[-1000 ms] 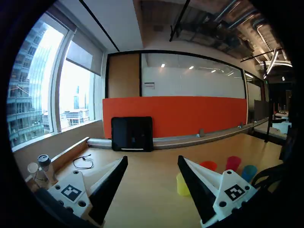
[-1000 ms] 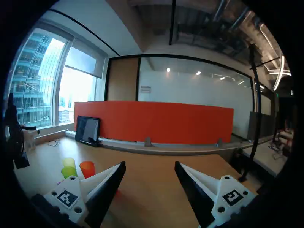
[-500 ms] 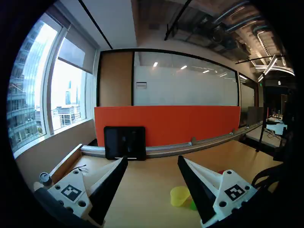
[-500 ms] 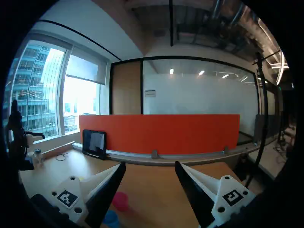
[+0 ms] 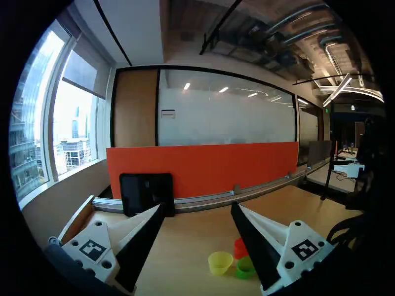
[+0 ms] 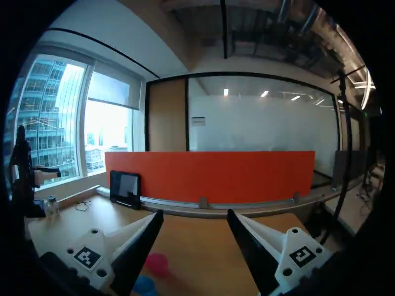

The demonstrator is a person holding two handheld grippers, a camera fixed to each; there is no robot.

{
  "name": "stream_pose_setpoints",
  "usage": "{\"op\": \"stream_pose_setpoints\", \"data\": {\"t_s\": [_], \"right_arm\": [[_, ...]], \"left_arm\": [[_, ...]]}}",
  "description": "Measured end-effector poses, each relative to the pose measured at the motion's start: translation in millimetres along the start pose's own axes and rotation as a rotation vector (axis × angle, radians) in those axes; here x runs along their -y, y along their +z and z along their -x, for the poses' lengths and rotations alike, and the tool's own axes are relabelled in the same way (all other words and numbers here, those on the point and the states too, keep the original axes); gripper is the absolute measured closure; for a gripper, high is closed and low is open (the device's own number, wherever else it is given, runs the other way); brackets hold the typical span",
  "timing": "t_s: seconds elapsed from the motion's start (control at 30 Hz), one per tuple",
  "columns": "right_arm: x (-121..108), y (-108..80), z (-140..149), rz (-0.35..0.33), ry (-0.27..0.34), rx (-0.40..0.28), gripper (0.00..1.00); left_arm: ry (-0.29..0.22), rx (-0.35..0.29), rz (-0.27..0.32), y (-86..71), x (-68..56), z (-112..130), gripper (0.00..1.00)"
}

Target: Pour water

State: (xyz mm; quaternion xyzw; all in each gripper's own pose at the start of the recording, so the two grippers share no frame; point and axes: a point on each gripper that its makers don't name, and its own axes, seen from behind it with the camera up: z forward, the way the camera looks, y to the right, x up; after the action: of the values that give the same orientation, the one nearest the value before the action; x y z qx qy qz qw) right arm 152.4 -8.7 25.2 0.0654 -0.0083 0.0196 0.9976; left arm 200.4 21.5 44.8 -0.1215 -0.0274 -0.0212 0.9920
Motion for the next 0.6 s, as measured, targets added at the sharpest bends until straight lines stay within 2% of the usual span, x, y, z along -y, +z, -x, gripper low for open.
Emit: {"op": "stream_pose_setpoints", "data": {"t_s": [0.27,0.6], "right_arm": [[17.7,-2.9,0.1,-0.103,-0.019,0.003,0.00],[57.2,-14.8,-5.8,-0.302,-0.054,-0.005,0.00]], "left_arm": [[0.026,0.004,0.075,6.0,-13.9,1.2,0.02],[0.036,0.001,0.202,8.1,-40.4,0.4,0.02]]}}
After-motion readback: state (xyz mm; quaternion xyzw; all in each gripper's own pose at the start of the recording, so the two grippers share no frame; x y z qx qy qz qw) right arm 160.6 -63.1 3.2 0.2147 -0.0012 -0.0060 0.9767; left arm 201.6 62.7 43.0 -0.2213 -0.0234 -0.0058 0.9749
